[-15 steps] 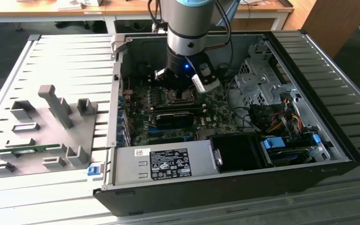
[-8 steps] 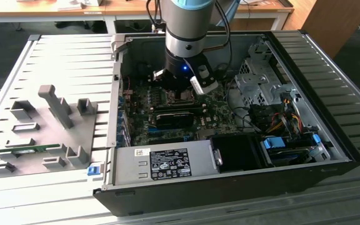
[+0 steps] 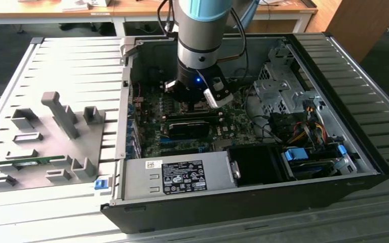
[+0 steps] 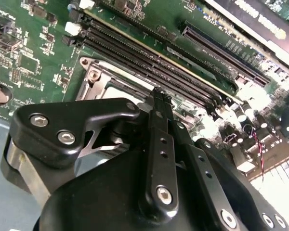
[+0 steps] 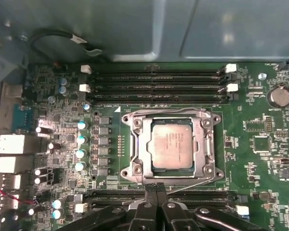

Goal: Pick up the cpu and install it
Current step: 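Install the second cpu locking lever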

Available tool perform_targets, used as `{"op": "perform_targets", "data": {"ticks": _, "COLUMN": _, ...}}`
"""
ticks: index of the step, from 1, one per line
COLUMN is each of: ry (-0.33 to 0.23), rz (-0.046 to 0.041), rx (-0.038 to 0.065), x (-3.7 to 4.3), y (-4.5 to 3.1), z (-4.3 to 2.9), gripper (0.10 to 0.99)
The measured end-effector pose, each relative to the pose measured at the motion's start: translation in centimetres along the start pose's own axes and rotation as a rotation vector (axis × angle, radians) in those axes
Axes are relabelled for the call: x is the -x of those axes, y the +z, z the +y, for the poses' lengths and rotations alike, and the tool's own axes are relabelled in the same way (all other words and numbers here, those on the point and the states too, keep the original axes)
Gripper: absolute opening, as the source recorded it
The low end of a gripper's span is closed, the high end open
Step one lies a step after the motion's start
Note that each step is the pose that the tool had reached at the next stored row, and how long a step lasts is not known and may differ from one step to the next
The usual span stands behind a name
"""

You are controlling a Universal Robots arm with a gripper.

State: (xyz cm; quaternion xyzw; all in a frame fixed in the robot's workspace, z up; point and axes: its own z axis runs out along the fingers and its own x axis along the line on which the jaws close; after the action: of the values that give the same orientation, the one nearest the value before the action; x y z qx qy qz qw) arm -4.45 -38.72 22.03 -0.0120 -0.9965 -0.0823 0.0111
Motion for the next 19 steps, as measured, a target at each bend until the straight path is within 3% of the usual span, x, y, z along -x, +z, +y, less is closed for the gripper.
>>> {"op": "perform_targets", "data": {"ticks": 7, "ry": -0.001, "rz": 0.0010, "rx": 0.045, "x": -0.17, "y": -0.01, "z": -1.05, "gripper": 0.106}}
{"op": "perform_targets", "data": {"ticks": 12, "ry": -0.001, "rz": 0.0011, "rx": 0.074, "x": -0.94, "y": -0.05, "z": -1.63, "gripper": 0.106}}
{"op": "perform_targets", "data": {"ticks": 19, "ry": -0.002, "rz": 0.0015, "rx": 0.085, "x": -0.99, "y": 0.66, "z": -2.18, "gripper": 0.106}}
